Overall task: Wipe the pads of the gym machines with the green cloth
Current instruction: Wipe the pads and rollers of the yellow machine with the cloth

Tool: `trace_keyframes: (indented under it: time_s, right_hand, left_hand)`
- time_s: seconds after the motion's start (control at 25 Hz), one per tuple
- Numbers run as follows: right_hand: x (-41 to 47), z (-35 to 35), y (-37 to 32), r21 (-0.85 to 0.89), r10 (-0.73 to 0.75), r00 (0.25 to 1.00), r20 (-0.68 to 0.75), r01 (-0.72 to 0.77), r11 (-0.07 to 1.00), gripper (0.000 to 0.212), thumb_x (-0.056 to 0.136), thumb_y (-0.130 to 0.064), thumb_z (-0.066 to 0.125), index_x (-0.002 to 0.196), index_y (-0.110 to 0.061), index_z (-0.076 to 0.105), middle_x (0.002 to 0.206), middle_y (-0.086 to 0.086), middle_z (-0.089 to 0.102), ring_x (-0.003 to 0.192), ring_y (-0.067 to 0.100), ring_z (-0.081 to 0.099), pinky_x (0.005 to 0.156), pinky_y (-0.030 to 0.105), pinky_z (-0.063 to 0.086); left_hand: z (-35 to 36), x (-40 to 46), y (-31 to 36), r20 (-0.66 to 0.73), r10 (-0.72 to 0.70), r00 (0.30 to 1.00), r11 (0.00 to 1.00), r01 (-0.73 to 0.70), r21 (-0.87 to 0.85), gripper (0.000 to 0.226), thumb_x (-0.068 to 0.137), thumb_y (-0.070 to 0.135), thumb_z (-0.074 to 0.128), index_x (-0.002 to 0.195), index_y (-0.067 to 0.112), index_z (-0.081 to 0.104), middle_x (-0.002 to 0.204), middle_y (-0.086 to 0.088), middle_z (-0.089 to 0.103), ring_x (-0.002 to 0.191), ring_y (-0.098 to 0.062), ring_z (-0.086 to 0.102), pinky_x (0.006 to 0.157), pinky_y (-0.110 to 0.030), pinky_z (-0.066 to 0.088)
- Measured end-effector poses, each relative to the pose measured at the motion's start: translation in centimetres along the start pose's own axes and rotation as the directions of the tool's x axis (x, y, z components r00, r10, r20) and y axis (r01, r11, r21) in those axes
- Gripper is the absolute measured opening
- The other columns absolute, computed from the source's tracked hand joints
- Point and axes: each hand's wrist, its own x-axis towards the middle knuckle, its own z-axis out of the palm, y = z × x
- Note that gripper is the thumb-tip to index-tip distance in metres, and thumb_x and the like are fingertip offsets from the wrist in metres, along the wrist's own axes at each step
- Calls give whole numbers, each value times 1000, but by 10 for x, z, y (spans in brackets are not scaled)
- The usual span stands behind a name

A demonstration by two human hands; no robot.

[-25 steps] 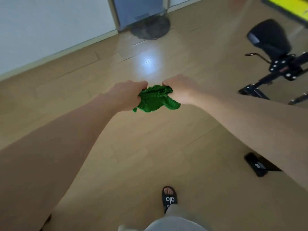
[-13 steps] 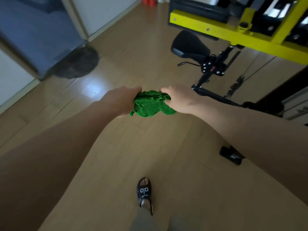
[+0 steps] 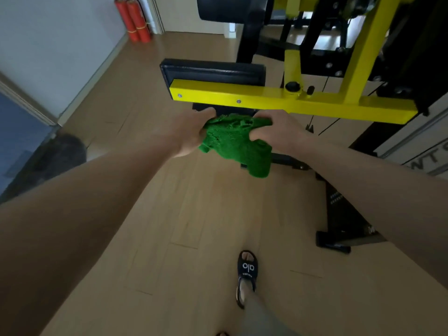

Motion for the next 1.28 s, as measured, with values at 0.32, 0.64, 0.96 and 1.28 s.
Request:
trace_keyframes:
  time_s: [0.32,0.64,0.96,1.28]
  right_hand:
    - [141,-55,-24,647,269,962,46,-234,726,53,73,-19,74,124,-11,64,114,13,73,96,32,74,81,53,59]
    - [233,-76,-82,161,-16,795,-607,143,977,18,90,-17,66,106,-22,62,107,-1,64,98,15,63,84,27,52]
    - [298,31,-47,-557,-192,970,-148,79,827,37,101,-47,41,112,-18,61,108,-2,51,102,17,48,91,33,45]
    - [337,81,-63,-788,-140,980,-140,-25,615,54,104,-53,19,109,-18,60,98,2,64,90,22,59,88,38,46]
  left_hand:
    - [-31,148,-51,-94,-152,984,972,132,-194,17,90,32,57,104,22,57,98,-4,68,91,-31,64,81,-46,54]
    - [-34,245,-153,-173,-522,835,797,406,-447,36,100,39,46,126,15,55,124,-8,63,115,-28,58,94,-39,43]
    - [16,271,-219,29,-598,801,695,536,-479,46,101,52,33,130,23,55,126,-9,64,113,-30,58,96,-45,47]
    - [17,267,-223,116,-729,675,271,439,-857,46,98,52,26,98,26,64,102,6,74,90,-20,68,80,-39,55]
